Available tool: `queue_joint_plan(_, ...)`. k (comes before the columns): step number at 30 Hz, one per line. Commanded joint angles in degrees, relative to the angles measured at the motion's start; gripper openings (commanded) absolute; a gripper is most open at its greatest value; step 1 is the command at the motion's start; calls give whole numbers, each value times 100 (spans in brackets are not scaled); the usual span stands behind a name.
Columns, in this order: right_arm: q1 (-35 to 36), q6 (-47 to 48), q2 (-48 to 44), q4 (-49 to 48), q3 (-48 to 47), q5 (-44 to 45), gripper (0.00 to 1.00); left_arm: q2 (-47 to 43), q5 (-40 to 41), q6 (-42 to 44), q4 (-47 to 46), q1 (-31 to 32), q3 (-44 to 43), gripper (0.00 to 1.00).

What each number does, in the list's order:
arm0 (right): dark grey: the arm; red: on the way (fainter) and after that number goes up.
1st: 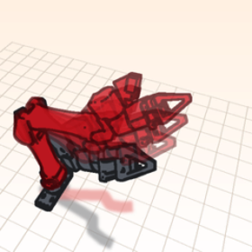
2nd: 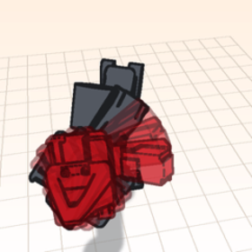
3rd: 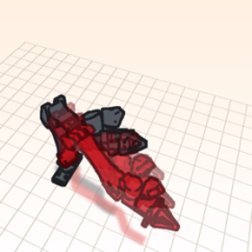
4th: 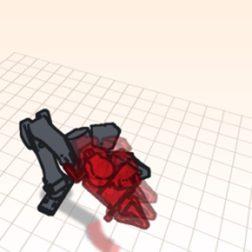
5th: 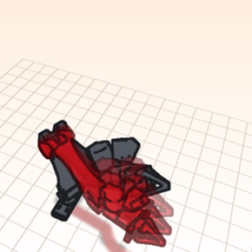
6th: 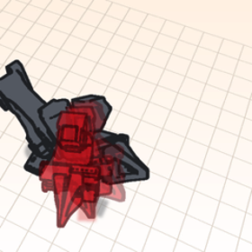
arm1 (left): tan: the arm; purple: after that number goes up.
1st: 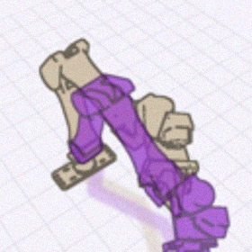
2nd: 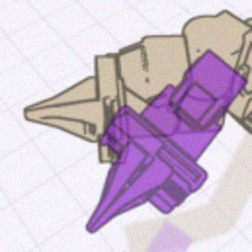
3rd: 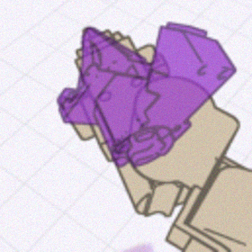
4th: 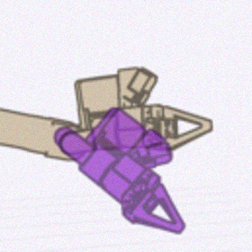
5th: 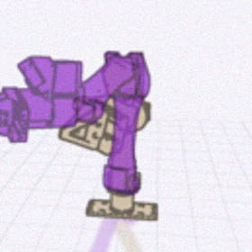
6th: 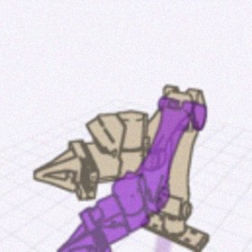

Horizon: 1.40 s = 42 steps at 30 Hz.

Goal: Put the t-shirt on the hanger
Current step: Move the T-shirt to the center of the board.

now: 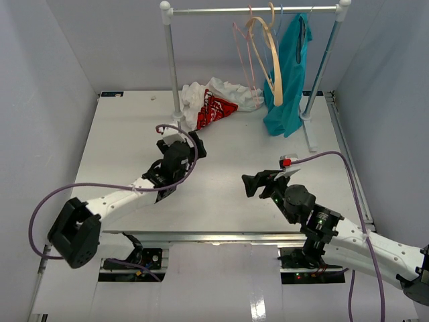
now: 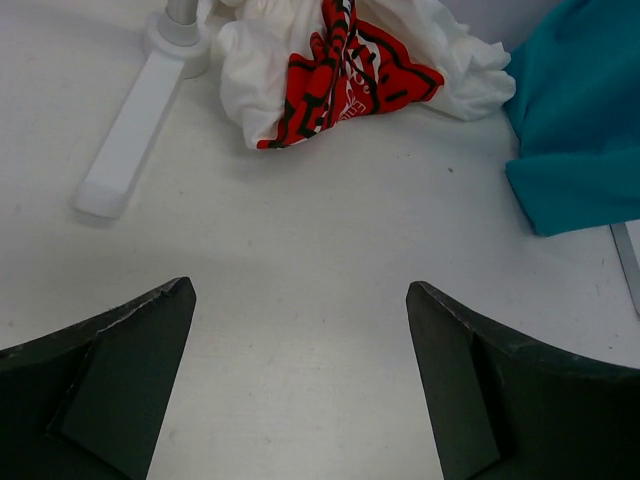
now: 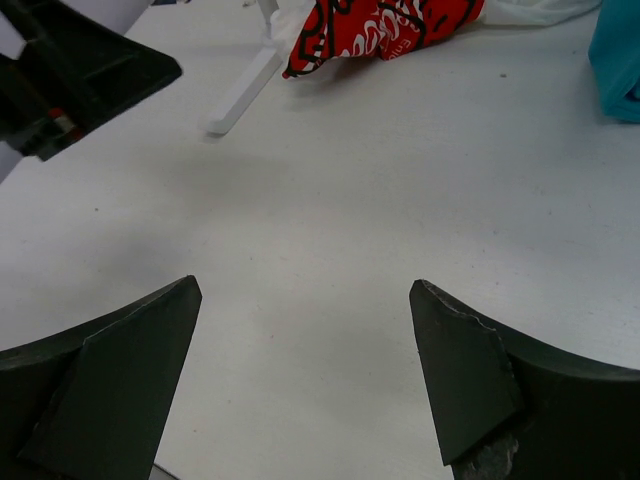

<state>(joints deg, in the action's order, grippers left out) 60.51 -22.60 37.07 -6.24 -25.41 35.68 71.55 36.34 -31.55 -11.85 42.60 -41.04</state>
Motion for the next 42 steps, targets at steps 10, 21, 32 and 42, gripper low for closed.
queue_joint_plan(10, 19, 168, -802, -510, 113, 120, 93, 3540, -1722, 246, 370, -1508, -2945, 91)
queue_joint_plan(21, 16, 212, -846, -563, 139, -10, 95, 5026, -2166, 776, -86, -1977, -4270, 66)
queue_joint_plan(32, 22, 186, -701, -571, 86, -212, 96, 2708, -2890, -86, -222, -1391, -1975, 0)
queue_joint_plan(42, 8, 199, -360, -547, -2, -221, 95, 39, -3008, -111, 688, 85, -459, 80)
